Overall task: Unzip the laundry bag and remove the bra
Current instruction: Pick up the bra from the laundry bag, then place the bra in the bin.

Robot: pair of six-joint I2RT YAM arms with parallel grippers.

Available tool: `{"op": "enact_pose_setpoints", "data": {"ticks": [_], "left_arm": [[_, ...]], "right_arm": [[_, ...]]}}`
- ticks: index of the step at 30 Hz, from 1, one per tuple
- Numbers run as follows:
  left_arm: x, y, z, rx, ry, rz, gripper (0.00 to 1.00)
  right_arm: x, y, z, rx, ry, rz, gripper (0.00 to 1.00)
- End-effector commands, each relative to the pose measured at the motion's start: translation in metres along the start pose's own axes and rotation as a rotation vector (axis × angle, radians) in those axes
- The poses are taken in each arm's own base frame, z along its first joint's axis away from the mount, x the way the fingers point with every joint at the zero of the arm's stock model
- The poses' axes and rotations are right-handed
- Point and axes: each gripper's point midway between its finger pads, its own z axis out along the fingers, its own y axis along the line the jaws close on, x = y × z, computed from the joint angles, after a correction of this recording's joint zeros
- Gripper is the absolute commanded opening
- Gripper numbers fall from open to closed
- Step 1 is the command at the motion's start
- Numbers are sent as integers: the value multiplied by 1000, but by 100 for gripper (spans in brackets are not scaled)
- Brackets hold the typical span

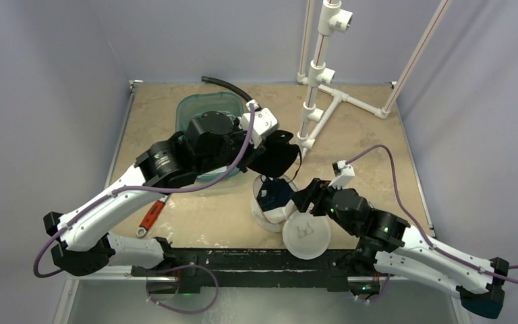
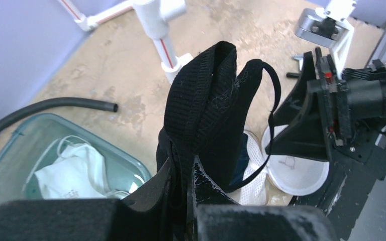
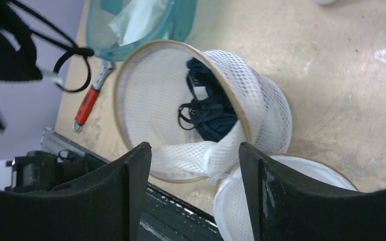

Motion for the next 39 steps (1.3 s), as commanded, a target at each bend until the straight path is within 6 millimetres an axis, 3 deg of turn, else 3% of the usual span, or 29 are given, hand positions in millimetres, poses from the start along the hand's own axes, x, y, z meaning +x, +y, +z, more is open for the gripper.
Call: {"op": "enact_pose_setpoints", "data": {"ticks": [1,7,10,15,20,24,34,39], "left_arm": [[-30,27,-35,-139,-80,-40,0],[-36,74,-59,-429,-131,-165,0],[-30,98,-67,-583,-135,-235,0],[-20,139,-71,-664,-190,-420,0],[-14,150,-69,-670,-262,-544,0],[3,171,-70,-740,-281,-630,0],[88,234,-27,-779,-326,-979,0],[104,264,-3,-793,-431,-1089,0]], "right_arm": [[-31,32,-21,-107,-33,-88,68],[-51,51,-35,-175,-74,-88,68],[-51,54,-36,-188,-72,-90,68],[-44,55,-32,-205,-55,-86,68],[-50,77,-31,-284,-68,-52,67],[-60,91,-32,-316,-92,-49,67],[-48,77,-32,-304,-75,-21,66],[-48,68,-37,-294,-84,-15,66]]}}
